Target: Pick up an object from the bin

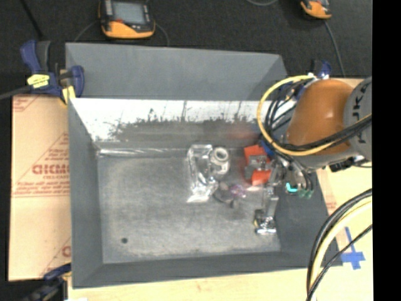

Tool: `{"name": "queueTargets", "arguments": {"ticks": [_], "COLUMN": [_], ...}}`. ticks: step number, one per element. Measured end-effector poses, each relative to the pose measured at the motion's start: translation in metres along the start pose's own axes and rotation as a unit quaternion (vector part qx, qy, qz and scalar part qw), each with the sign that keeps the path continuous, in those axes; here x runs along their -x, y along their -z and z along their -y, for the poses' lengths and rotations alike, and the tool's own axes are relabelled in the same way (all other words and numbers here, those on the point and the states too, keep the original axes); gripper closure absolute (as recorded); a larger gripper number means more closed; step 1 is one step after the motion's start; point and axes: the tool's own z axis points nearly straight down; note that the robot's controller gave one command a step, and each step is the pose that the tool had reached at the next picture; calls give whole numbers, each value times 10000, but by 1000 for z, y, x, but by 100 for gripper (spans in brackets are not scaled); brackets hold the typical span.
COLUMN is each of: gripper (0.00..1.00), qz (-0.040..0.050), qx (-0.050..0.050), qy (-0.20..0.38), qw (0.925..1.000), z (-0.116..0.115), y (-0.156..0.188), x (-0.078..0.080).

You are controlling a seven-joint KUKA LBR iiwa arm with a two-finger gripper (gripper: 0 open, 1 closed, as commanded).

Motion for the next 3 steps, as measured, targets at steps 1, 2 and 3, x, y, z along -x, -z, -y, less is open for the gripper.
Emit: {"name": "queueTargets", "arguments": {"ticks": [1,2,3], "gripper": [0,0,0], "qz": [46,41,78], "qx": [10,33,85], "qy": [-382,-923,-1004], "qw": [9993,9957,9949], "z": [-11,42,50], "y": [-65,-70,-69], "x": [80,41,-11]}}
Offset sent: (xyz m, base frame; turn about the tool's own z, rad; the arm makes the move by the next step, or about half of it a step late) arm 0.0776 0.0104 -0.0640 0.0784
